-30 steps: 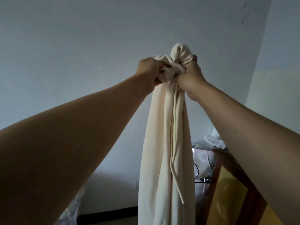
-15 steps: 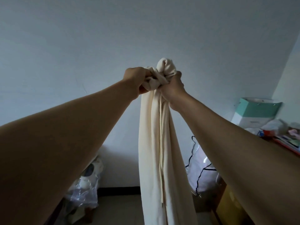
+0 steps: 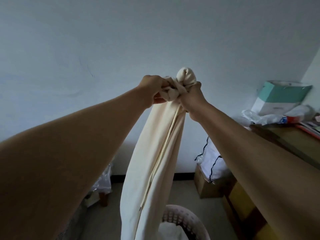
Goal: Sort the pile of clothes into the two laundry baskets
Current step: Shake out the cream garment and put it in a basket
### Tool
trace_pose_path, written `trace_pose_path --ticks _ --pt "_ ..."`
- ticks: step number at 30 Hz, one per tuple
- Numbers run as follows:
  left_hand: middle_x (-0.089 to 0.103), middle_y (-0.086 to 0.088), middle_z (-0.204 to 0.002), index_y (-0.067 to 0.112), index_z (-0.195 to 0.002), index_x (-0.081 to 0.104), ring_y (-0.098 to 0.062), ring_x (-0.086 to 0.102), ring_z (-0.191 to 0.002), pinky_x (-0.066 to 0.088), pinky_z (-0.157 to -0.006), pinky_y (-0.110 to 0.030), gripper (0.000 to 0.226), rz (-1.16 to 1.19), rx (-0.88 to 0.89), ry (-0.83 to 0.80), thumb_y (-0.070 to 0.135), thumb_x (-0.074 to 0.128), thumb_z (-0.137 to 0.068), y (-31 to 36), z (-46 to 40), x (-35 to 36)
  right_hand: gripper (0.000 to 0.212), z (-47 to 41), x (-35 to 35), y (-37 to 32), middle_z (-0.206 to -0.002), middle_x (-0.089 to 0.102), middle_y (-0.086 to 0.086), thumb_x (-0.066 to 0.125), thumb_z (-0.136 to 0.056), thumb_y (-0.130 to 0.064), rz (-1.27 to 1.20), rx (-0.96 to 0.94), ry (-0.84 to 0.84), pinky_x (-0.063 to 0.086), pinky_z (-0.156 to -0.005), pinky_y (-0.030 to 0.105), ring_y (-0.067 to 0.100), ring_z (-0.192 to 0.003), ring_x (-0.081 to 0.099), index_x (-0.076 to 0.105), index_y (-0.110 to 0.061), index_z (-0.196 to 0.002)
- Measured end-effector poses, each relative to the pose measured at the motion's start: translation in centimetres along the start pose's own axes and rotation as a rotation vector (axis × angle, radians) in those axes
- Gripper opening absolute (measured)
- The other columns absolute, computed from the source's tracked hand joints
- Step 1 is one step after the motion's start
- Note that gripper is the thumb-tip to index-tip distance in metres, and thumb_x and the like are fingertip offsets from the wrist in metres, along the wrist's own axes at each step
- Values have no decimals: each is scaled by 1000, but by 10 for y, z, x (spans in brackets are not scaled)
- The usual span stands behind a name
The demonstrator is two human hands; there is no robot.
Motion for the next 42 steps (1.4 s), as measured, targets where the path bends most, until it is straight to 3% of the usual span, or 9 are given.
trace_pose_path --ticks 5,9,14,17,25,30,33,37,42 --pt "62 -7 -73 10 -74 60 -17 61 -63 56 -53 -24 24 29 -33 -69 -2 48 -90 -18 0 41 68 2 -44 15 -117 54 10 59 -68 -53 70 -9 91 56 -76 39 22 -95 62 42 -13 -120" --pt "60 -8 -73 9 -73 59 -18 59 -60 55 -49 -23 25 43 -67 -107 -4 46 -90 -34 1 66 37 7 -70 26 -113 49 7 52 -82 -25 132 -55 173 39 -57 20 18 -90 53 43 -11 -115" --pt "60 -8 -73 9 -74 59 -18 59 -60 54 -44 -20 23 13 -135 -129 -3 47 -89 -70 0 73 44 21 -74 63 -117 51 12 58 -82 -25 172 0 186 36 -49 26 28 -92 57 39 -11 -119" --pt "61 -8 -74 10 -76 59 -17 60 -61 54 -45 -20 22 -19 -183 -116 -2 47 -89 -96 -3 67 33 24 -60 89 -108 47 7 57 -71 -26 138 46 155 44 -61 29 25 -88 52 42 -20 -99" --pt "63 -5 -74 13 -76 60 -16 60 -63 50 -53 -24 20 -100 -324 -72 1 50 -87 -177 -13 40 65 34 -15 190 -99 63 17 58 -72 -48 141 307 25 46 -45 30 32 -69 62 44 -4 -118" --pt "63 -7 -77 12 -79 59 -20 62 -70 55 -78 -35 13 -161 -439 -73 1 55 -83 -240 -20 29 53 50 0 249 -79 58 9 58 -88 -42 252 411 -91 45 -37 27 24 -54 59 44 1 -115" --pt "62 -4 -72 15 -76 59 -17 60 -65 53 -69 -30 16 -196 -516 -121 2 56 -84 -286 -21 33 52 63 1 291 -79 63 14 51 -90 -44 351 479 -167 49 -36 30 28 -51 62 42 0 -116" --pt "60 -2 -73 17 -79 57 -15 57 -64 49 -63 -26 14 -215 -606 -176 4 59 -85 -347 -20 38 53 82 5 352 -97 66 16 54 -75 -44 424 557 -265 57 -67 44 37 -83 69 53 -3 -108" --pt "62 -2 -78 17 -104 62 -15 58 -66 48 -62 -25 23 -201 -726 -177 6 62 -84 -425 -16 33 88 107 24 452 -96 64 13 57 -45 -52 378 654 -370 58 -56 50 27 -82 67 45 -6 -119"
Point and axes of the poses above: each hand's wrist, its own z-axis away from the middle knuckle, its own x-axis out of the palm, y = z × x, the point moved 8 cm from there along -z, towards the middle knuckle
